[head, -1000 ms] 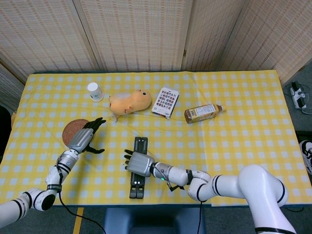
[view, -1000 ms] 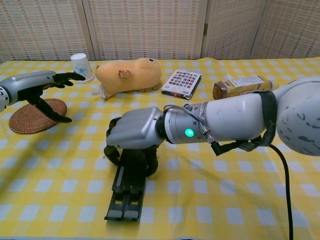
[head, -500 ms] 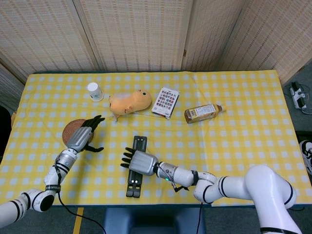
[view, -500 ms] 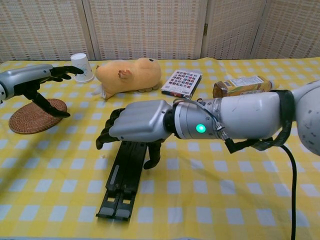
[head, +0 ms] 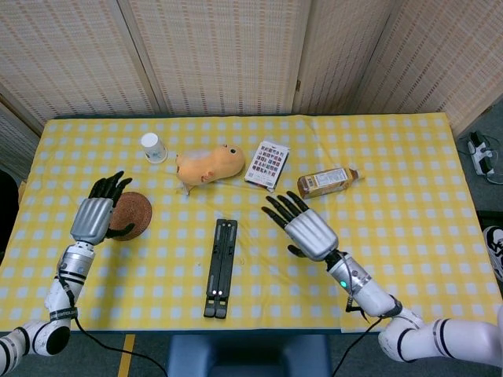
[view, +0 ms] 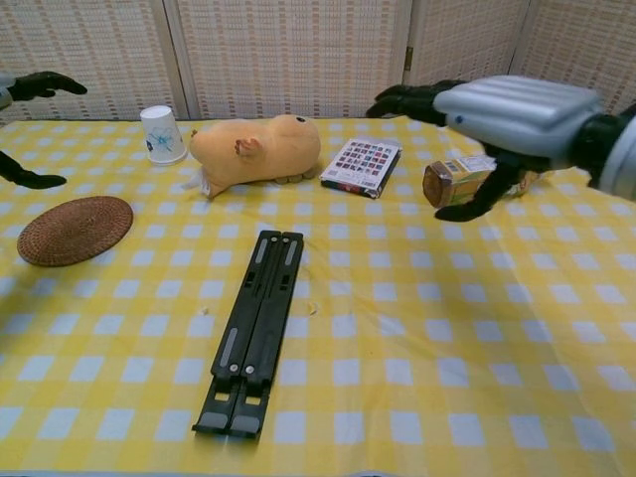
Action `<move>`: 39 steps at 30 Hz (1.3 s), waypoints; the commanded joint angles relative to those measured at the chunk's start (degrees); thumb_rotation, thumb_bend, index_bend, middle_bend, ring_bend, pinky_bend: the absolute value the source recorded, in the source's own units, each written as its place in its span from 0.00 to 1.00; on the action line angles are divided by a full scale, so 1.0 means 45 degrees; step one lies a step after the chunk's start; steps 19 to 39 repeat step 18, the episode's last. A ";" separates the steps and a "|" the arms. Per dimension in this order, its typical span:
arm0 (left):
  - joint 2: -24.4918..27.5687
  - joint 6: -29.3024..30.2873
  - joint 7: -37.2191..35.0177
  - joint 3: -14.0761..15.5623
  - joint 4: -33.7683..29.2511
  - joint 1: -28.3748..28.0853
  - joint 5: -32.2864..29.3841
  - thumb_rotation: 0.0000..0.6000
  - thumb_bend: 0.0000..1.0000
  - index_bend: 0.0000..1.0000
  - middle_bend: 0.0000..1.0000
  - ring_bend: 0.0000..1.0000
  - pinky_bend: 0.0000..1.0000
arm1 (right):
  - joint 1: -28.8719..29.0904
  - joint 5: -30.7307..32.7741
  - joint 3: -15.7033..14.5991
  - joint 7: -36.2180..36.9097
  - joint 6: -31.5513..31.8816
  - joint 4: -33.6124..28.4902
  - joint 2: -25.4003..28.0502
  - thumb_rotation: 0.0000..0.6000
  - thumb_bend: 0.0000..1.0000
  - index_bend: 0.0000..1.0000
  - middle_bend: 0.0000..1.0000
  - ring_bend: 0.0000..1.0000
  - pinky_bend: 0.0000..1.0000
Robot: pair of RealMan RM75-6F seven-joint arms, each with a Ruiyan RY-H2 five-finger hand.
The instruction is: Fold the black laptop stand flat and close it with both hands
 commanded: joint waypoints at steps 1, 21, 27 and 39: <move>0.0448 0.1244 0.0658 0.0373 -0.0544 0.0973 0.0270 1.00 0.27 0.13 0.00 0.00 0.00 | -0.1898 -0.0052 -0.0690 0.1044 0.1847 -0.0874 0.1514 1.00 0.27 0.00 0.00 0.00 0.00; 0.1670 0.4995 0.1313 0.2038 -0.3240 0.4328 0.2001 1.00 0.26 0.11 0.00 0.00 0.00 | -0.6979 -0.1123 -0.2023 0.6191 0.5477 0.0343 0.3165 1.00 0.27 0.00 0.00 0.00 0.00; 0.1670 0.4995 0.1313 0.2038 -0.3240 0.4328 0.2001 1.00 0.26 0.11 0.00 0.00 0.00 | -0.6979 -0.1123 -0.2023 0.6191 0.5477 0.0343 0.3165 1.00 0.27 0.00 0.00 0.00 0.00; 0.1670 0.4995 0.1313 0.2038 -0.3240 0.4328 0.2001 1.00 0.26 0.11 0.00 0.00 0.00 | -0.6979 -0.1123 -0.2023 0.6191 0.5477 0.0343 0.3165 1.00 0.27 0.00 0.00 0.00 0.00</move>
